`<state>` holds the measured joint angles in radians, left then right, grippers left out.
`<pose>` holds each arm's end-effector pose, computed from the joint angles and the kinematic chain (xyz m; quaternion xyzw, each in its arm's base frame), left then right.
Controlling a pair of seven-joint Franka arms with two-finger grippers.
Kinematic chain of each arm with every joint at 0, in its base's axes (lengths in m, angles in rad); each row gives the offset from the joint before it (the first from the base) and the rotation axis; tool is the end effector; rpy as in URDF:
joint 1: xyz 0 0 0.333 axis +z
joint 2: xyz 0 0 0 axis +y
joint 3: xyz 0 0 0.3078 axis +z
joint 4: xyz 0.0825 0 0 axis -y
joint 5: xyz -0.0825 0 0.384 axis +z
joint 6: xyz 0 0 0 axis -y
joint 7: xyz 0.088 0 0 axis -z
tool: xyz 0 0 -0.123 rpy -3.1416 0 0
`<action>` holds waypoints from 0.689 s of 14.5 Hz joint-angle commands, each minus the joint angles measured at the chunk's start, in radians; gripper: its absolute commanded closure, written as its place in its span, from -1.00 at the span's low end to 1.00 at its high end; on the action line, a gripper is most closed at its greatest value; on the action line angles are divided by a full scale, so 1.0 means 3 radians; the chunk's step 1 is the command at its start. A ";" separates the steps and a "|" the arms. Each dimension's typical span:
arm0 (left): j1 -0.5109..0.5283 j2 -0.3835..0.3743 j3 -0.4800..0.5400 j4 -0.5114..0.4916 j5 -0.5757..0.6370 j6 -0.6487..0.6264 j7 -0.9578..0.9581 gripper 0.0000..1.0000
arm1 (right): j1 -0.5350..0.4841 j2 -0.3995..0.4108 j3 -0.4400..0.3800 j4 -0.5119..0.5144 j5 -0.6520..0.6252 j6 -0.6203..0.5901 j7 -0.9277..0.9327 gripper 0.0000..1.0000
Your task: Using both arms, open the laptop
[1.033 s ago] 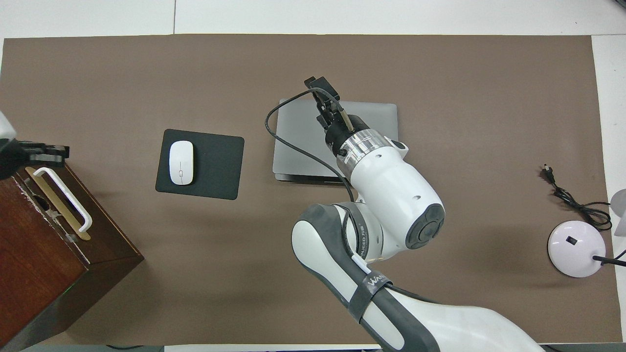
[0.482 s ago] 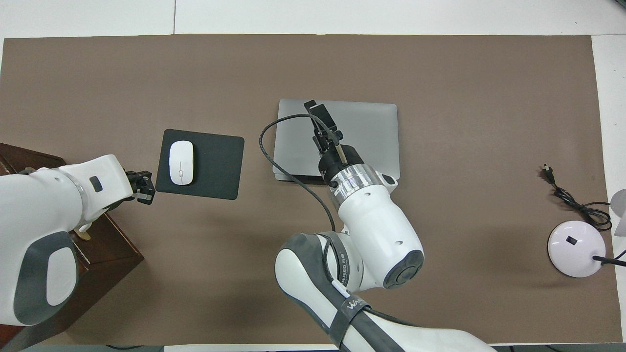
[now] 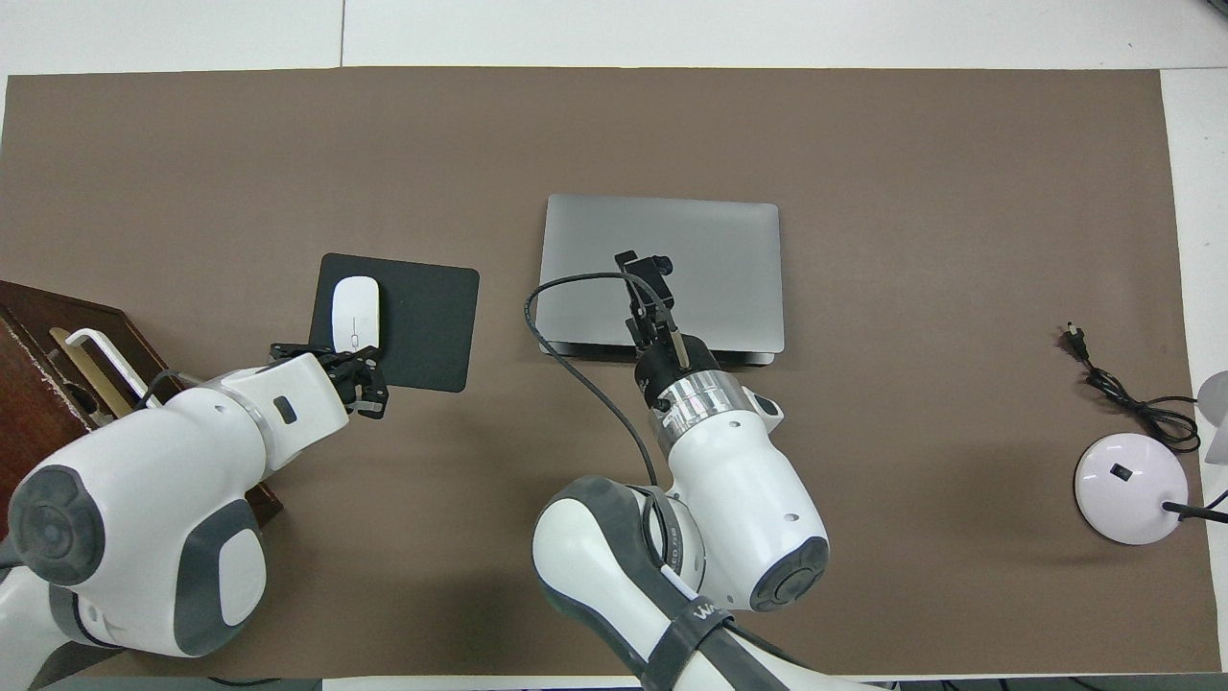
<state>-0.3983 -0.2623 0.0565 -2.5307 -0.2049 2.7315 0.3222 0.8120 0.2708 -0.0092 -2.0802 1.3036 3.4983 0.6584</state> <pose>0.4548 -0.1550 0.3967 0.9420 -0.2373 0.2267 0.0707 0.4871 0.3306 0.3604 -0.7089 0.5420 -0.2352 0.3851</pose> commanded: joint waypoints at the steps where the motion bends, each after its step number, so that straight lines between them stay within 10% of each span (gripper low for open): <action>1: -0.0272 0.0193 0.0047 -0.0119 -0.0130 0.0506 0.0071 1.00 | -0.0007 -0.0177 0.0005 -0.0138 0.0434 0.0023 -0.0475 -1.00; 10: -0.0671 0.0802 0.0016 -0.0155 -0.0135 0.1341 0.0056 1.00 | -0.0068 -0.0085 0.0000 -0.0107 0.0466 0.0018 -0.0513 -1.00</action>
<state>-0.5693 -0.0430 0.0558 -2.5717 -0.2197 3.0882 0.3220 0.8030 0.2439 -0.0147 -2.1086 1.4196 3.4983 0.5347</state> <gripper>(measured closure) 0.991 0.000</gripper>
